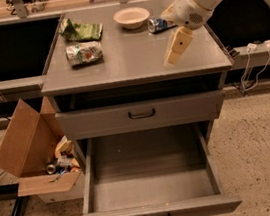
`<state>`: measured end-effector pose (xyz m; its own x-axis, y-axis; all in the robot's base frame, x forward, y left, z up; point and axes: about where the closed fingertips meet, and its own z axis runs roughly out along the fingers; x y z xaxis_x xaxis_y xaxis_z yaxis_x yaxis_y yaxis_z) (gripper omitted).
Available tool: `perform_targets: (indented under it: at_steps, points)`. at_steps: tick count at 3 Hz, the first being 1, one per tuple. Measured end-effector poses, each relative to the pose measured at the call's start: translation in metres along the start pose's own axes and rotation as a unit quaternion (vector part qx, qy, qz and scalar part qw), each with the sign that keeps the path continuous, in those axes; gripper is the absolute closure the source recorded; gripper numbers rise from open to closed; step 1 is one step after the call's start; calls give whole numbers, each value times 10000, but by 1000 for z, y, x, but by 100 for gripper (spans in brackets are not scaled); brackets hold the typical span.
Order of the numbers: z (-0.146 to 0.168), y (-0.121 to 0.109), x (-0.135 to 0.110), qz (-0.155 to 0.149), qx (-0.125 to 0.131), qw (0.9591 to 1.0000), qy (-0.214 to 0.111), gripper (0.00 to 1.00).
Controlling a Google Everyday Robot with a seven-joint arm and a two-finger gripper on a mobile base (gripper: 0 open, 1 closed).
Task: Place 7up can into middle drawer
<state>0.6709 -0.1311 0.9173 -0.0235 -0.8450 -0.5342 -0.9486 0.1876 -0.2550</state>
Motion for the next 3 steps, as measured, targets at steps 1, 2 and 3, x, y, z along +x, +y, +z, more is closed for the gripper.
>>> perform_targets:
  at_steps: [1,2,3]
  points:
    - [29,-18,-16,-50,-106,9997,-213,0]
    - [50,-38,-18,352,-236,9960,-792,0]
    - [53,-41,-20,348,-228,9955,-851,0]
